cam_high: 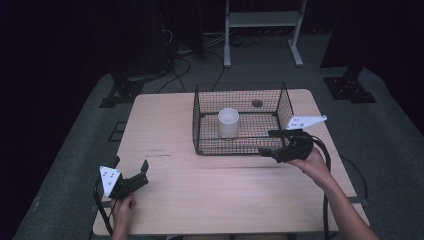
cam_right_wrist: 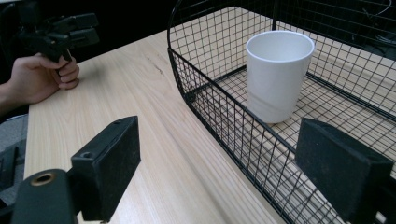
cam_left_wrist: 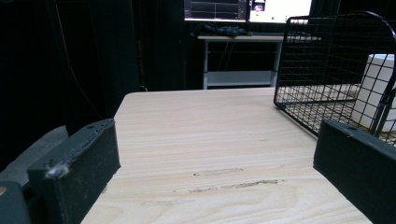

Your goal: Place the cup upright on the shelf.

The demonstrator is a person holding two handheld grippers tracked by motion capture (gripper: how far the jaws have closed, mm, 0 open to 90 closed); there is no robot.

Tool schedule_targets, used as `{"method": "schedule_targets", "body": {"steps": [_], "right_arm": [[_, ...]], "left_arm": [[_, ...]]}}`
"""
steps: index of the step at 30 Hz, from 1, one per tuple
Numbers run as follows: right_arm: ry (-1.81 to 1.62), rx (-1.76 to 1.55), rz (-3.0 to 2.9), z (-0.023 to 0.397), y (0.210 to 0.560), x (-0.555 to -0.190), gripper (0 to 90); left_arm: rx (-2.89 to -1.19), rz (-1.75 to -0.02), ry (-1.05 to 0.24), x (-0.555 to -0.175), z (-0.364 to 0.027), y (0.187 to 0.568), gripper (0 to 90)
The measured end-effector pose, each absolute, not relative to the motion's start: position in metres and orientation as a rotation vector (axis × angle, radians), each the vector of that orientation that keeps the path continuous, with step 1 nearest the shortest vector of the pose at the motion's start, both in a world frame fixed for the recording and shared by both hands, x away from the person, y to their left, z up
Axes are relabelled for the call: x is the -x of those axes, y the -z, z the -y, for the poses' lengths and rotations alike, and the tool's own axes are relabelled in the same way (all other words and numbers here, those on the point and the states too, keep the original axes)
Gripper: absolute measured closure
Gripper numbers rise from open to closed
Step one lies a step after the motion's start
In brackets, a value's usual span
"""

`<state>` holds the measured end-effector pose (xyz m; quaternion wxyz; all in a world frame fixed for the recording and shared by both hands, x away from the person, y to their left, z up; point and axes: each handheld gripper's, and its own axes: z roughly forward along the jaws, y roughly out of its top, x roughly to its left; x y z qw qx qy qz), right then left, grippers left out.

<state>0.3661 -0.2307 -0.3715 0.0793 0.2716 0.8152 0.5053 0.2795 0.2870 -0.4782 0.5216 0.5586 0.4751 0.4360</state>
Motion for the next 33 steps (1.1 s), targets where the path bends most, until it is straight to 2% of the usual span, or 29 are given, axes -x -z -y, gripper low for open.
{"method": "schedule_targets", "body": {"steps": [33], "right_arm": [[-1.513, -0.855, -2.428, 0.238, 0.42, -0.317, 13.4]], "left_arm": [[-1.336, -1.142, -1.047, -0.28, -0.287, 0.478, 0.0]]}}
